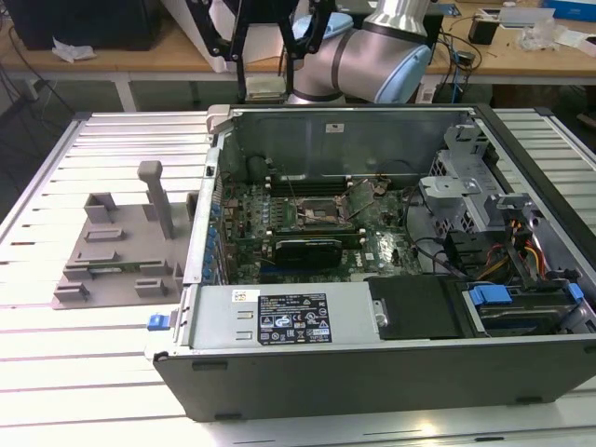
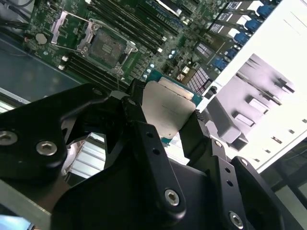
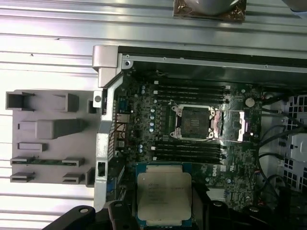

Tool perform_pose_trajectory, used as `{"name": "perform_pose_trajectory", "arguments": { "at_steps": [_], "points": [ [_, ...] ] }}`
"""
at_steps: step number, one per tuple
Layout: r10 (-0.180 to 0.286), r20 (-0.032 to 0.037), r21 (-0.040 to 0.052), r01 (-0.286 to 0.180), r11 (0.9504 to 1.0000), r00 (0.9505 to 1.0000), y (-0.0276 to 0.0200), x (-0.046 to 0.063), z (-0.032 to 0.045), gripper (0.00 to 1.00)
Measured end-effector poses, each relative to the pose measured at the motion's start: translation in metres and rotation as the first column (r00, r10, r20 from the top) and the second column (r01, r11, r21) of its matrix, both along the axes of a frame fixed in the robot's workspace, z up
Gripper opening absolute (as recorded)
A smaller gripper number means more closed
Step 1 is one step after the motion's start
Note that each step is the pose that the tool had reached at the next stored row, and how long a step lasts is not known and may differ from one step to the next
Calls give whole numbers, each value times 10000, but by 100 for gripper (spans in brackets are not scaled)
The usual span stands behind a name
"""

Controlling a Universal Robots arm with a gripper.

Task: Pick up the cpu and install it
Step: 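Pick up the cpu and move it towards the insertion slot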

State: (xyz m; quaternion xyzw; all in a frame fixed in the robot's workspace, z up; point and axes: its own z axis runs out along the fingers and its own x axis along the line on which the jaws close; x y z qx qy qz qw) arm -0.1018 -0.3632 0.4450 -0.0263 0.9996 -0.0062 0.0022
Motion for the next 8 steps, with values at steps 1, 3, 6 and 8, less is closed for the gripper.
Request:
{"name": "perform_pose_trajectory", "arguments": {
  "at_steps": [1,3,6,8],
  "points": [
    [1,0,0,-1,10000,10000,0,32,0,54],
    [1,-1,-1,-1,10000,10000,0,73,0,54],
    [1,-1,0,-1,10000,10000,0,115,-1,54],
    [0,-1,1,0,10000,10000,0,144,-1,54]
  ]
}}
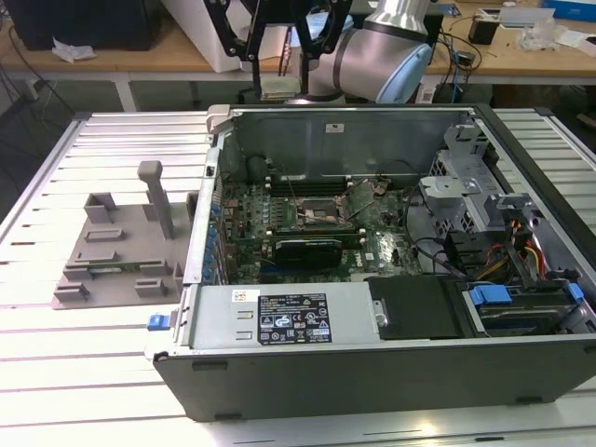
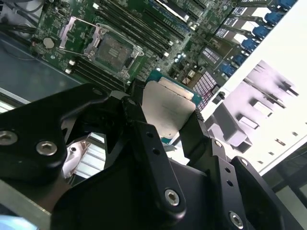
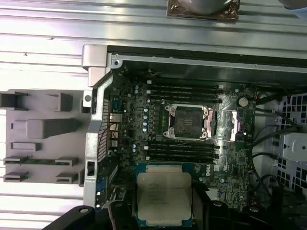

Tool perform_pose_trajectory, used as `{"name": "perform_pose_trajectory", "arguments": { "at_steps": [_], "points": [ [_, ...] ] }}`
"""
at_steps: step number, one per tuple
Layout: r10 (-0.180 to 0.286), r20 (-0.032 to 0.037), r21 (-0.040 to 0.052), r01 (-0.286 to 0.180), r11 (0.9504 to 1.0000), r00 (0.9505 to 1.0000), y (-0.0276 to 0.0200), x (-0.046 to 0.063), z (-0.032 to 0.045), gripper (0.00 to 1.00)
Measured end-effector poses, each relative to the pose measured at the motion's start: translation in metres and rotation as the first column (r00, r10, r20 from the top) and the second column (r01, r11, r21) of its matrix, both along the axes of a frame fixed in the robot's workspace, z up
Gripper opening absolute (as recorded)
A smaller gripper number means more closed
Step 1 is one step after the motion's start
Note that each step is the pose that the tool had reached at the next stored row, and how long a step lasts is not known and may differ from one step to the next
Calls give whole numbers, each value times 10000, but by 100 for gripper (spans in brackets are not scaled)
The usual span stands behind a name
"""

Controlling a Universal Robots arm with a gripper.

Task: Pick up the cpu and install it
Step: 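Pick up the cpu and move it towards the insertion slot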

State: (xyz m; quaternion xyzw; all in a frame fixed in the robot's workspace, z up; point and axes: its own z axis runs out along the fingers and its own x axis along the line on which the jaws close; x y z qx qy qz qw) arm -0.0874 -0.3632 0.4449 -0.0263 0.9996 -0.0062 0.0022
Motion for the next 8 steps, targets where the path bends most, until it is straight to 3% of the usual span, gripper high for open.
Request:
{"name": "perform_pose_trajectory", "arguments": {
  "at_steps": [8],
  "points": [
    [0,-1,-1,0,10000,10000,0,120,-1,54]
  ]
}}
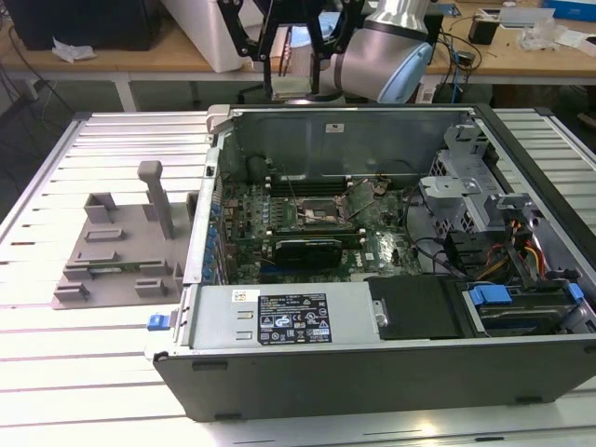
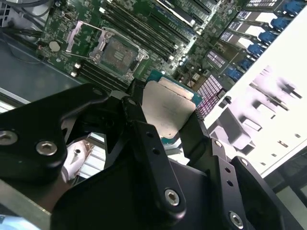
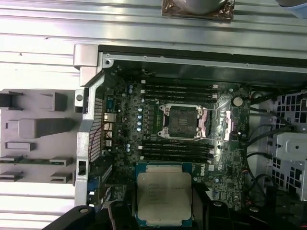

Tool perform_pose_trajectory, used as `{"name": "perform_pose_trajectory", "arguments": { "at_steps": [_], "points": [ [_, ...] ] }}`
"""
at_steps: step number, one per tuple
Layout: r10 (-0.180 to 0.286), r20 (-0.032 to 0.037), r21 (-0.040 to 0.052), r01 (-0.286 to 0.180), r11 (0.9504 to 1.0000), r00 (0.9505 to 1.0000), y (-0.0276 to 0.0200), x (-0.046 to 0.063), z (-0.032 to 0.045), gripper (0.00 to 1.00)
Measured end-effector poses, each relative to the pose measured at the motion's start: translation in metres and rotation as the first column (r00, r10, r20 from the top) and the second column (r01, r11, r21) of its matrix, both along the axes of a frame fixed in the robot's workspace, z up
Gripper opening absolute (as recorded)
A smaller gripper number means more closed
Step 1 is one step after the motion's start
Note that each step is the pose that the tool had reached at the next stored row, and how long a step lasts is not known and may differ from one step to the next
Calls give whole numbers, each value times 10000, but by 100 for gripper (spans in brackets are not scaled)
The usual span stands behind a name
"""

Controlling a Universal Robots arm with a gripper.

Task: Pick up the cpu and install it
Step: 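Pick up the cpu and move it towards the insertion slot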

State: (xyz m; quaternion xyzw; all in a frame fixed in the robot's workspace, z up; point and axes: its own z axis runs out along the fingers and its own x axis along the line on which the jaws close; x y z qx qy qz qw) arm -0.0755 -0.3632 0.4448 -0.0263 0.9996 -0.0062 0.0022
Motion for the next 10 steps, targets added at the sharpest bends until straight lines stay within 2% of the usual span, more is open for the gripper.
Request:
{"name": "perform_pose_trajectory", "arguments": {
  "at_steps": [10],
  "points": [
    [0,-1,0,0,10000,10000,0,163,-1,54]
  ]
}}
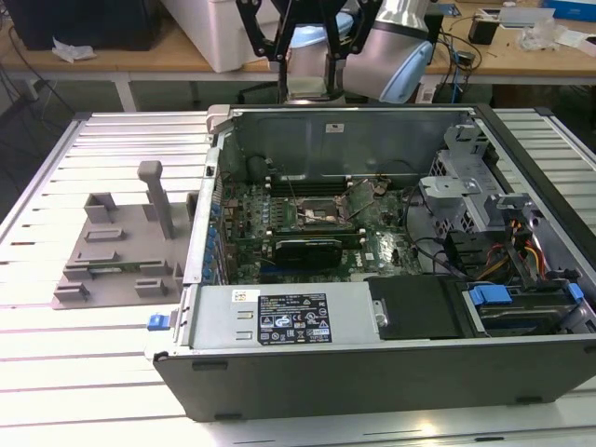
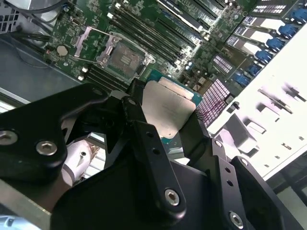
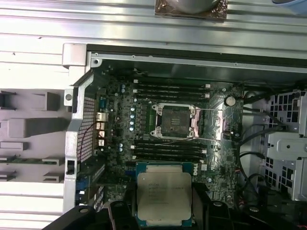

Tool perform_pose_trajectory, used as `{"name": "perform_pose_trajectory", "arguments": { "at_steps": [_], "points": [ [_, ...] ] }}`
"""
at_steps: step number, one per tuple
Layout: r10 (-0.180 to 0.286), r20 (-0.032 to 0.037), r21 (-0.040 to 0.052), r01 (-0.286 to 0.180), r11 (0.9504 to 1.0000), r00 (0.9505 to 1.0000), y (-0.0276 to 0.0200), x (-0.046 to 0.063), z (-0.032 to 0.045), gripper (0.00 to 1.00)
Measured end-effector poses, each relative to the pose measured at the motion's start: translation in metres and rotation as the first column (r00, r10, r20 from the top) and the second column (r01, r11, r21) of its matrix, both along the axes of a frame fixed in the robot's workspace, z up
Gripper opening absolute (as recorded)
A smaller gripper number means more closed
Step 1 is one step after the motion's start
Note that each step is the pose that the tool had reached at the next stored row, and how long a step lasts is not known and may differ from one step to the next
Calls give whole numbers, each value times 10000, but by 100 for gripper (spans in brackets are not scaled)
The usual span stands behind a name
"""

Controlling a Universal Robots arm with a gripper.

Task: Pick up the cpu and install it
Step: 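Pick up the cpu and move it towards the insertion slot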

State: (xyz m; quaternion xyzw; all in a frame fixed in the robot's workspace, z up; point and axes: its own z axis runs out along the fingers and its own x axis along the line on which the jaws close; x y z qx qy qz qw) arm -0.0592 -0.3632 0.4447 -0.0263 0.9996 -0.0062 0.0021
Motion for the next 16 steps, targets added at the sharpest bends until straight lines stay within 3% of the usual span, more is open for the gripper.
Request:
{"name": "perform_pose_trajectory", "arguments": {
  "at_steps": [5,6,7,8,9,10,16],
  "points": [
    [0,0,1,0,10000,10000,0,68,-1,54],
    [-1,-25,-2,1,10000,10000,33,197,-84,54],
    [0,-30,-1,0,10000,10000,47,207,-173,54],
    [2,-31,697,0,9976,10000,55,230,-221,54],
    [6,-33,782,-3,9969,10000,97,263,-411,54],
    [3,-36,778,0,9970,10000,103,266,-561,54],
    [4,-36,778,-1,9970,10000,104,267,-683,54]
  ]
}}
